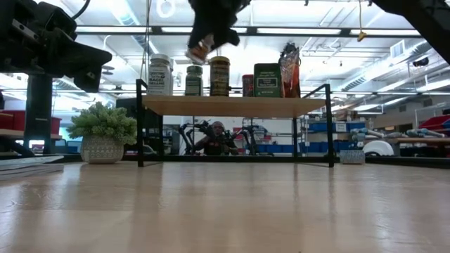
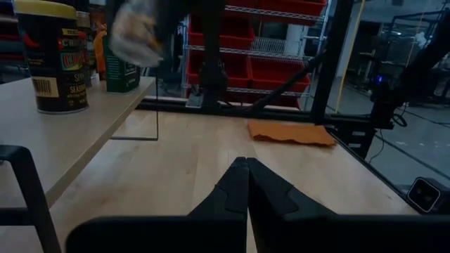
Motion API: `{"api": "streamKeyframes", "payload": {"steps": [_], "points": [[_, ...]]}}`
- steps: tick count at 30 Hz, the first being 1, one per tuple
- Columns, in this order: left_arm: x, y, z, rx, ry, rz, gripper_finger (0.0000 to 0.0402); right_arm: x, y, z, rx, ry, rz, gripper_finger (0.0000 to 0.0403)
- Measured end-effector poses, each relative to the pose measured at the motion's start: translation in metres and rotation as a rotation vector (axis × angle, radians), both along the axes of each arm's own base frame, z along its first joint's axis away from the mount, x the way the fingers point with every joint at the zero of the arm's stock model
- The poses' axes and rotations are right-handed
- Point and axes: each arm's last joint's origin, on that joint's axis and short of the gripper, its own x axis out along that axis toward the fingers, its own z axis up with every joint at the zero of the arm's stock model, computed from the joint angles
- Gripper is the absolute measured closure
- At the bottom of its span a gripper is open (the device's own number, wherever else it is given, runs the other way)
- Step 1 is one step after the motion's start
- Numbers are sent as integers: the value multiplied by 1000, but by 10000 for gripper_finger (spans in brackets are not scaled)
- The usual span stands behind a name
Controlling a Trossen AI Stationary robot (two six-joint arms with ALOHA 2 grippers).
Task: Shelf spices
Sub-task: Put the transparent seasoning bottle on the shelf
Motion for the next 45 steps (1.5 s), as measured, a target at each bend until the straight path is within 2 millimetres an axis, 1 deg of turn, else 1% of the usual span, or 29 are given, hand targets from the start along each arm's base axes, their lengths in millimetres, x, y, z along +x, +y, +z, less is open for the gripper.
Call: {"api": "streamKeyframes", "payload": {"steps": [3, 6, 11, 15, 21, 25, 29, 32, 34, 45], "points": [[0, 0, 0, 0, 0, 0, 394, 3, -6, 7, -29, -71, 11, 209], [0, 0, 0, 0, 0, 0, 394, 9, -12, 4, -54, -104, 17, 209], [0, 0, 0, 0, 0, -1, 394, 14, -18, -7, -111, -79, -20, 209], [0, 0, 0, 0, 0, -1, 394, 15, -23, -14, -113, -54, -32, 206], [0, 0, 0, 0, 0, 0, 394, 15, -27, -13, -117, -73, -41, 190], [0, 0, 0, 0, 0, -1, 394, 15, -28, -13, -117, -79, -45, 186], [0, 0, 0, 0, 0, -1, 394, 19, -29, -24, -114, -63, -44, 188], [0, 0, 0, 0, -1, 0, 394, 24, -30, -37, -115, -45, -43, 188], [0, 0, 0, 0, -1, -1, 394, 24, -30, -41, -111, -40, -40, 188], [0, 0, 0, 0, 0, -1, 394, 24, -27, -31, -124, -93, -34, 196]]}}
